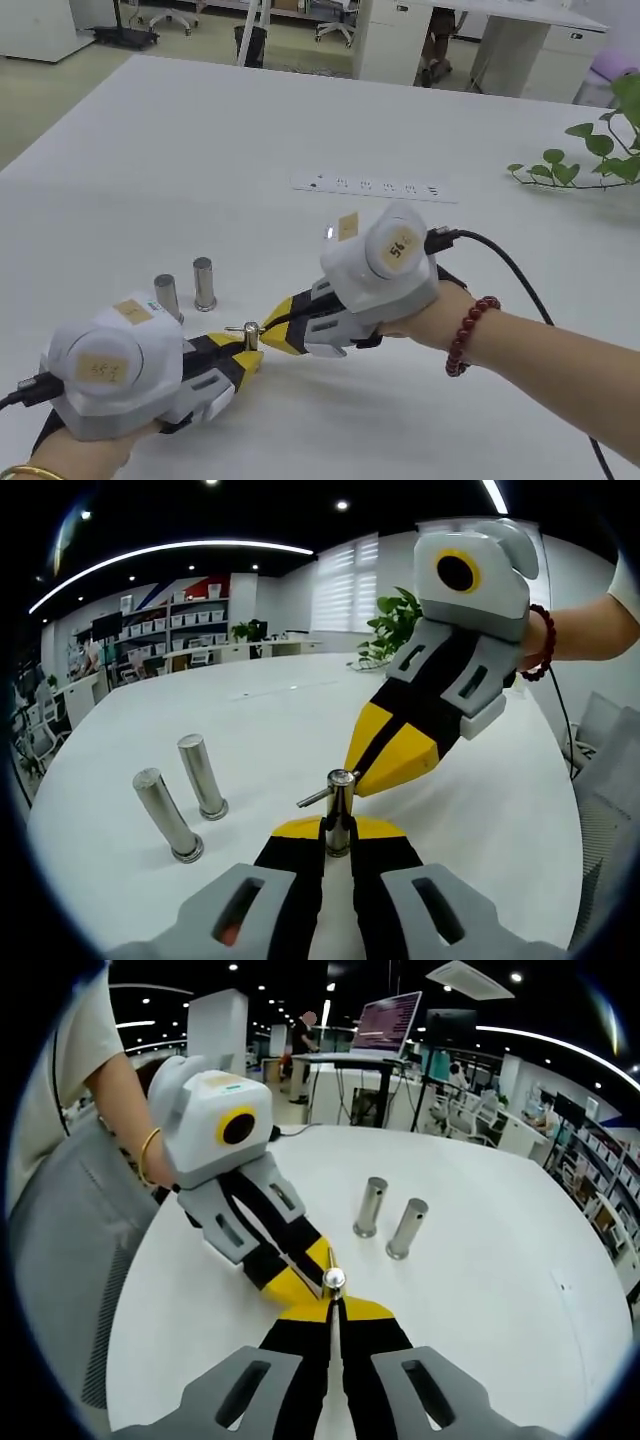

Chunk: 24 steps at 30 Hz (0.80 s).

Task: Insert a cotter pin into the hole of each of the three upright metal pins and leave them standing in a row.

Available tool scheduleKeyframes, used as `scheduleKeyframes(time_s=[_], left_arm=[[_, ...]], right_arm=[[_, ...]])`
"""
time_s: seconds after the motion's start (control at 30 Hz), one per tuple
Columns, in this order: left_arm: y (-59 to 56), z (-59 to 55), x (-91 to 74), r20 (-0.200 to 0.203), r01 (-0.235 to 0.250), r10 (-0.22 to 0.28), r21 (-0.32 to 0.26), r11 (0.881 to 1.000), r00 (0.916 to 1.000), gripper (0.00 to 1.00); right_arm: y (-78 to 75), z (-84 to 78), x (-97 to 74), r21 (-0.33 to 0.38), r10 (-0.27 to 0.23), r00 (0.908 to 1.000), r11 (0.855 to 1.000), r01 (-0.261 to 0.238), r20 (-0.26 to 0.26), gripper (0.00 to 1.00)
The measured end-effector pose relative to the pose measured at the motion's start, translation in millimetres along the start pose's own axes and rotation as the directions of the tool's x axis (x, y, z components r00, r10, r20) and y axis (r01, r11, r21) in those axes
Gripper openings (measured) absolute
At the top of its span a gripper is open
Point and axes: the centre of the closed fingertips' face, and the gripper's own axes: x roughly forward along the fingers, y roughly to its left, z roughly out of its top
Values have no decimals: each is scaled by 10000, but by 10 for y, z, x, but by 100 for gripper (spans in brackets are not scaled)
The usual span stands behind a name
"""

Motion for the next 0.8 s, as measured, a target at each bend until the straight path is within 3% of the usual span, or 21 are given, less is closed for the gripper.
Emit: scheduleKeyframes(time_s=[0.2, 0.47, 0.8], left_arm=[[4, 1, -2, 20, 20, -19, -362, 9993, 10000, 8], [-7, -7, -7, -29, 125, -126, -258, 9996, 9999, 8], [-45, -116, -57, -517, 146, -147, -37, 9999, 9986, 13]], right_arm=[[-1, -3, 4, 98, -21, 10000, 9999, 21, -20, 5], [8, -15, 9, 318, -61, 10000, 9995, 63, -78, 9], [9, -51, -36, 540, -158, 9998, 9984, 164, -107, 12]])
